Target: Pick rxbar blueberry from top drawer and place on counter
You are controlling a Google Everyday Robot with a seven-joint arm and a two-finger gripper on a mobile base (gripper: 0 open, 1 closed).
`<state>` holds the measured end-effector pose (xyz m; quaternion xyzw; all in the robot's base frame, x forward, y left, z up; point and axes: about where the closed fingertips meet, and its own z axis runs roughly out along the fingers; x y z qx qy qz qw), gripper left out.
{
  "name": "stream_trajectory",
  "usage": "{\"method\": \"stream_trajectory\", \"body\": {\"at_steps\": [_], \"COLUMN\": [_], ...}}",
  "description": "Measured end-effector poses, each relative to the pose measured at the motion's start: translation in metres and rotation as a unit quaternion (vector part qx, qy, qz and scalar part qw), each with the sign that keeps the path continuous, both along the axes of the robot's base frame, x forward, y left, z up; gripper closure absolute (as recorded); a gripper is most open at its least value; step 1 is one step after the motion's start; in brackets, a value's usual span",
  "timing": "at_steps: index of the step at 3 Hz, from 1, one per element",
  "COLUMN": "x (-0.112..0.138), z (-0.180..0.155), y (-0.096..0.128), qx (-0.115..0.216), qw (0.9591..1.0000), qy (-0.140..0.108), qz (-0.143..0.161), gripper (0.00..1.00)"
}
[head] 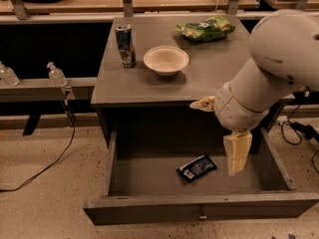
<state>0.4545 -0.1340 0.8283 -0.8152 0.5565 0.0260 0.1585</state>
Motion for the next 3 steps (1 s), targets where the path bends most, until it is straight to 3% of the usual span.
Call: {"method": "stream_trajectory", "body": {"at_steps": [1, 2, 3], "x": [0.002, 0.003, 0.010], "z": [-0.040, -0.076, -0.107], "y": [0.002, -0.002, -0.004], "qx": [-0.065, -0.101, -0.104], "qw": [0.9971, 0.9929, 0.9917], "qy": [0.001, 0.006, 0.020], "qz": [0.040, 0.062, 0.074], "gripper": [0.04, 0.07, 0.06]}}
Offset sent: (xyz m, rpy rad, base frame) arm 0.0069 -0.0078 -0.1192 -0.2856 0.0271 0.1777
